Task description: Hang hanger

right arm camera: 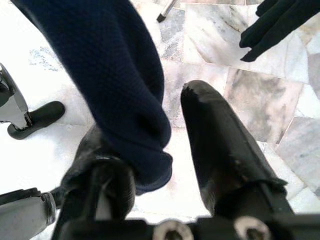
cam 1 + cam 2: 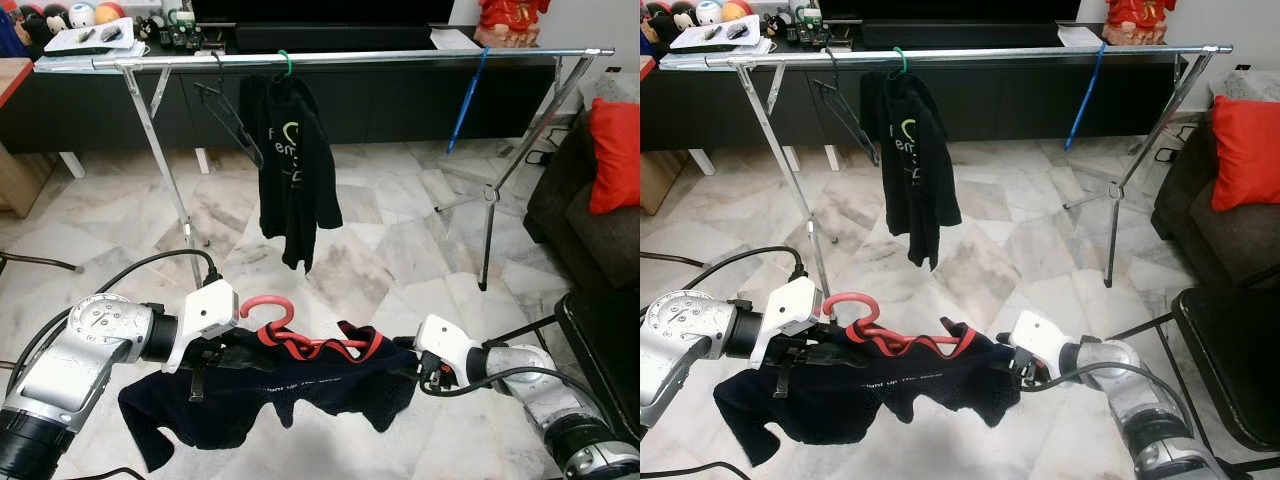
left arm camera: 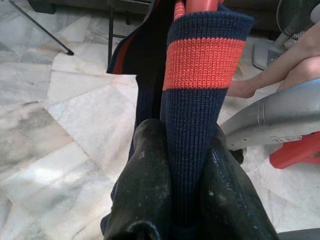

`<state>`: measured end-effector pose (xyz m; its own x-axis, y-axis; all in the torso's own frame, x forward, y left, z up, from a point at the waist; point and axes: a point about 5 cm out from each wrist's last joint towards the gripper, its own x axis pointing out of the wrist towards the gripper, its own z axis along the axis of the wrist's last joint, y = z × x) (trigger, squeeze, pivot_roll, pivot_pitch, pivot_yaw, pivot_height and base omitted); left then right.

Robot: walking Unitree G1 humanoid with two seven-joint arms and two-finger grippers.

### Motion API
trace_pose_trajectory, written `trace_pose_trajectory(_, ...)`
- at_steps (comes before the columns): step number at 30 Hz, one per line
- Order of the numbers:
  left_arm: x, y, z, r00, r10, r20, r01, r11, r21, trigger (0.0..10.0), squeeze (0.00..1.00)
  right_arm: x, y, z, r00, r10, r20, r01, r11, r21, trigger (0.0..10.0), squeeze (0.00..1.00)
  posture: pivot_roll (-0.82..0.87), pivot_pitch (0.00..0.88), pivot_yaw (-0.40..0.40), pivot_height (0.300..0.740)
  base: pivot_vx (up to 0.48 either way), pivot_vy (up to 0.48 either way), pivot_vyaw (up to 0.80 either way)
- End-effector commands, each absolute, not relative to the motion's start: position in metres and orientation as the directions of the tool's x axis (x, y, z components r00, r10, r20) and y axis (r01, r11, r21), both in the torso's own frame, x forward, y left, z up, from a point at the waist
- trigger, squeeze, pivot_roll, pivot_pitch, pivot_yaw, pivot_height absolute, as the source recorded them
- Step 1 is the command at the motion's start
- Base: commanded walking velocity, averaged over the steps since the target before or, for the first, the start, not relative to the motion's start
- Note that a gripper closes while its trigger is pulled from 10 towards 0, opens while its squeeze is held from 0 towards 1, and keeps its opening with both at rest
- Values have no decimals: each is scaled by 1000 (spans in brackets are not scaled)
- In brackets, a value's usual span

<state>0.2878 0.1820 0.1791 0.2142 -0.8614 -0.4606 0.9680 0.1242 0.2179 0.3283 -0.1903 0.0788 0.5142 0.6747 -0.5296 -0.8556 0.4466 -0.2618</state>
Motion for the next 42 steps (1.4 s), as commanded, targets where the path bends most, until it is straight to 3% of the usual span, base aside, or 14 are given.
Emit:
trace_pose_trajectory(1, 288, 179, 182, 205, -862, -463, 966, 101, 240, 10000, 0, 328, -193, 77, 511, 666, -544, -857, 444, -261, 0, 0, -18, 143, -52, 740, 0, 0, 0)
trace_pose_trajectory(28, 290, 182, 180, 228, -852, -472, 962, 121, 245, 10000, 0, 329, -196, 78, 533, 648, -544, -842, 466, -270, 0, 0, -18, 164, -55, 740, 0, 0, 0)
trace_pose_trajectory(35, 299, 191, 167, 334, -773, -540, 937, 207, 282, 10000, 0, 332, -201, 81, 560, 618, -552, -825, 478, -301, 0, 0, -22, 170, -54, 740, 0, 0, 0)
trace_pose_trajectory(36, 308, 197, 161, 435, -711, -552, 896, 283, 342, 10000, 0, 332, -204, 81, 570, 608, -553, -818, 485, -309, 0, 0, -24, 174, -54, 740, 0, 0, 0)
trace_pose_trajectory(38, 308, 197, 161, 435, -711, -552, 896, 283, 342, 10000, 0, 332, -204, 81, 570, 608, -553, -818, 485, -309, 0, 0, -24, 174, -54, 740, 0, 0, 0)
trace_pose_trajectory(39, 317, 202, 156, 531, -654, -539, 846, 373, 382, 10000, 0, 331, -206, 81, 578, 595, -559, -811, 493, -315, 0, 0, -26, 176, -54, 740, 0, 0, 0)
trace_pose_trajectory(42, 319, 204, 151, 576, -624, -529, 817, 421, 393, 10000, 0, 331, -210, 79, 589, 575, -567, -802, 503, -323, 0, 0, -28, 184, -56, 740, 0, 0, 0)
